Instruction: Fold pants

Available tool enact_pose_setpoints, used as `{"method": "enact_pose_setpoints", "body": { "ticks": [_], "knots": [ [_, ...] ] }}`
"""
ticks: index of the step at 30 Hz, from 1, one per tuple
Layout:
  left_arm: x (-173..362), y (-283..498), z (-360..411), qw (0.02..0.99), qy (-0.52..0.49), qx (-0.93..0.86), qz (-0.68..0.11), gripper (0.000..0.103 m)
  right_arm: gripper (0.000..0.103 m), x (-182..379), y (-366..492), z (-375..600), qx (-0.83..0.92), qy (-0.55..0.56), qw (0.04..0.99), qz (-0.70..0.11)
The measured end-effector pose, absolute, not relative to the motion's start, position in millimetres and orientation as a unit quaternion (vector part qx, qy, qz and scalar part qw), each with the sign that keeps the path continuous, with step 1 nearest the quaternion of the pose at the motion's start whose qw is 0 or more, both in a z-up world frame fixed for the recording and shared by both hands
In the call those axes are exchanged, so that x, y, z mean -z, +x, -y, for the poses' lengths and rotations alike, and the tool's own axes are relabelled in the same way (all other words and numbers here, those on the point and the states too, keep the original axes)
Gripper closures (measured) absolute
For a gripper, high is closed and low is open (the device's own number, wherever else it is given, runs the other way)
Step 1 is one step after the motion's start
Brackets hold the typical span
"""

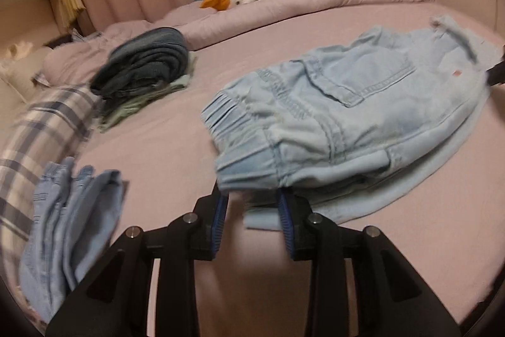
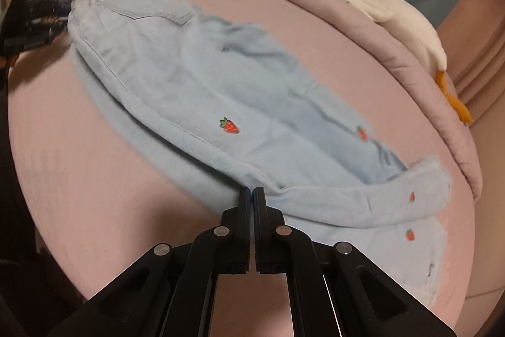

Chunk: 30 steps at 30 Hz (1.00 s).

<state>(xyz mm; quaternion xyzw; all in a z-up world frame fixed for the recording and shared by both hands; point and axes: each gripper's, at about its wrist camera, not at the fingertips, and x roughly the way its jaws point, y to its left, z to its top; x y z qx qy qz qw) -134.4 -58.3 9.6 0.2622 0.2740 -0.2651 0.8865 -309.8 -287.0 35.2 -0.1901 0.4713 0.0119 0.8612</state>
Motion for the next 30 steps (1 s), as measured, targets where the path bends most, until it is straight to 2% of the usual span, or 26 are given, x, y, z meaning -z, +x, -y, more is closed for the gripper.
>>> {"method": "enact_pose_setpoints", "body": {
  "ticks": [6, 9, 12, 15, 17, 20, 23, 25, 28, 30],
  "knots": [
    [-18.7, -129.2, 24.7, 0.898, 0.216, 0.22, -0.314, 0.067, 0.102, -16.8, -315.4, 290.2, -0.002, -0.165, 0.852, -0.496],
    [-41.0, -137.1, 11.9, 0.908, 0.153, 0.234, -0.313, 0.06, 0.101, -31.1, -323.5, 292.9, -0.012, -0.151, 0.858, -0.492],
    [-58.8, -143.1, 32.1, 0.906, 0.115, 0.272, -0.304, 0.057, 0.1, -55.0, -325.3, 300.1, -0.031, -0.085, 0.887, -0.453],
    [-66.5, -148.3, 77.8, 0.893, 0.111, 0.315, -0.3, 0.057, 0.1, -62.2, -303.4, 307.9, -0.03, -0.023, 0.902, -0.429],
    [-65.5, -156.6, 108.8, 0.886, 0.125, 0.341, -0.29, 0.057, 0.1, -50.9, -286.0, 301.6, -0.01, -0.027, 0.901, -0.434],
    [-47.5, -160.9, 139.4, 0.865, 0.145, 0.361, -0.318, 0.057, 0.1, -17.1, -269.4, 293.1, -0.002, -0.029, 0.867, -0.497],
    [-9.1, -158.1, 148.8, 0.825, 0.196, 0.365, -0.384, 0.056, 0.099, -14.2, -278.5, 288.6, -0.009, -0.051, 0.871, -0.488],
    [-11.8, -165.2, 138.8, 0.832, 0.179, 0.38, -0.363, 0.055, 0.099, -22.0, -284.8, 304.6, -0.035, -0.011, 0.867, -0.497],
    [-16.8, -159.8, 133.2, 0.825, 0.155, 0.387, -0.381, 0.055, 0.091, -38.8, -289.4, 348.4, -0.022, 0.052, 0.876, -0.479],
    [-15.6, -159.1, 134.2, 0.825, 0.149, 0.386, -0.385, 0.053, 0.071, -54.3, -287.8, 399.2, 0.034, 0.112, 0.884, -0.452]
  ]
}}
